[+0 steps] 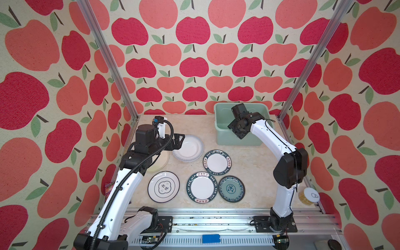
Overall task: Place the plates into the plastic bin on the countertop
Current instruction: Rotate the plastic bin at the top-right of the table.
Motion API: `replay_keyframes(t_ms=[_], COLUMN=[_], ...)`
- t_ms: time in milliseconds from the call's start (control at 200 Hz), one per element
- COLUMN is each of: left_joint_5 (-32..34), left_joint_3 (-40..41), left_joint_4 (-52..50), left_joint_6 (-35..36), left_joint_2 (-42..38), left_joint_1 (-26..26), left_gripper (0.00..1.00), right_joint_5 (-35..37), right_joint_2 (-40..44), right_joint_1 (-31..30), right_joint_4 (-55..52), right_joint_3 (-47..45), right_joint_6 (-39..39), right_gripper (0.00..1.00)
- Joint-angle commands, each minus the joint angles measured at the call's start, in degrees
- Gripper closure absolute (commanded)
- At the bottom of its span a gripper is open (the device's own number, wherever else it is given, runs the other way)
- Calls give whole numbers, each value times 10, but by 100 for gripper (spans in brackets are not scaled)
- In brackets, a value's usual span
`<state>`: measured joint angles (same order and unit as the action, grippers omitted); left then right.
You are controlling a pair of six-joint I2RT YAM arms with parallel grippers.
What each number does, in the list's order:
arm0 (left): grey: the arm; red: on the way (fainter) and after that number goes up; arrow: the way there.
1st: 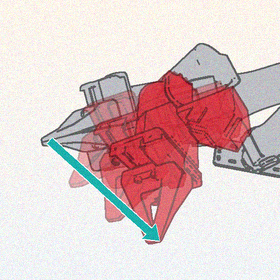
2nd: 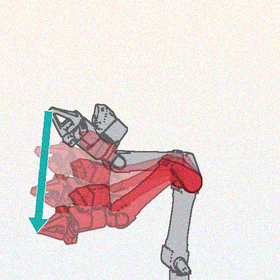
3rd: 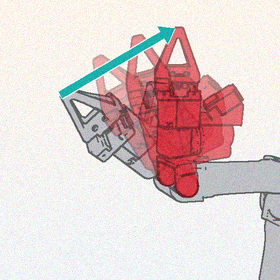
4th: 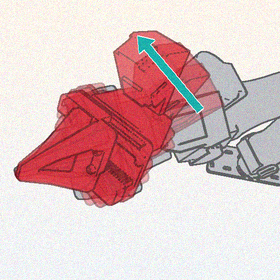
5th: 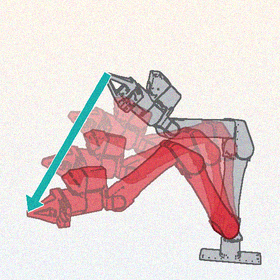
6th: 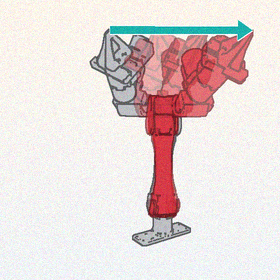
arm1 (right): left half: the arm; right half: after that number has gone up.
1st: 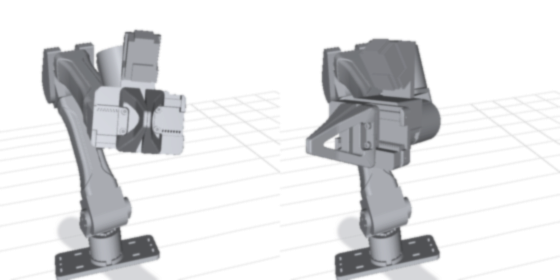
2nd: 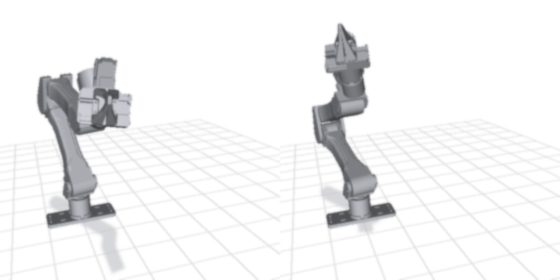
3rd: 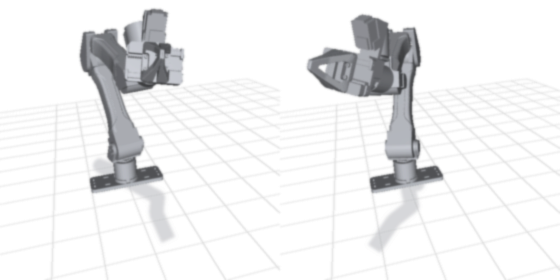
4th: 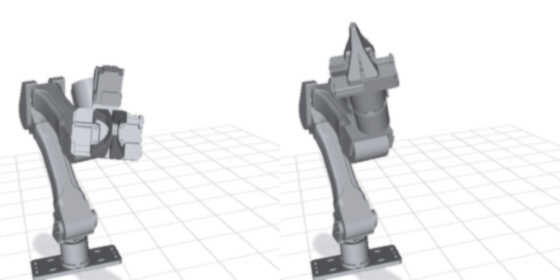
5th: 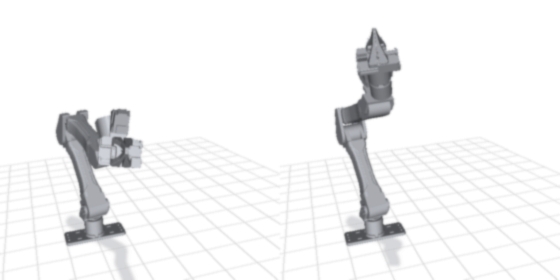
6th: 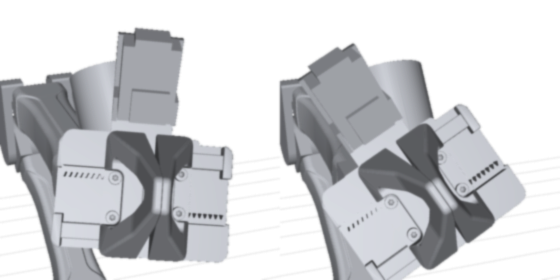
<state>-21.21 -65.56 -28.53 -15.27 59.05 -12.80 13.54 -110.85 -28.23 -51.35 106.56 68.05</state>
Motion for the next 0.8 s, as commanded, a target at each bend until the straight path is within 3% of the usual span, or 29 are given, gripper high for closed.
replay_keyframes(t_ms=[0, 140, 290, 795], left_joint_5=[-8, -9, -9, -18], left_joint_3=[-5, -3, 0, -4], left_joint_4=[-1, -3, -1, 4], left_joint_6=[4, 4, 2, -5], left_joint_2=[1, -1, -1, 10], left_joint_1=[-2, -2, -3, -16], left_gripper=[1, 1, 1, 1], right_joint_5=[17, 28, 47, 107], right_joint_2=[-6, 10, 42, 206], right_joint_1=[14, 31, 56, 146], right_joint_4=[-18, -22, -24, 8], right_joint_3=[3, -18, -49, -197], right_joint_6=[-8, -26, -53, -109], right_gripper=[46, 57, 77, 76])
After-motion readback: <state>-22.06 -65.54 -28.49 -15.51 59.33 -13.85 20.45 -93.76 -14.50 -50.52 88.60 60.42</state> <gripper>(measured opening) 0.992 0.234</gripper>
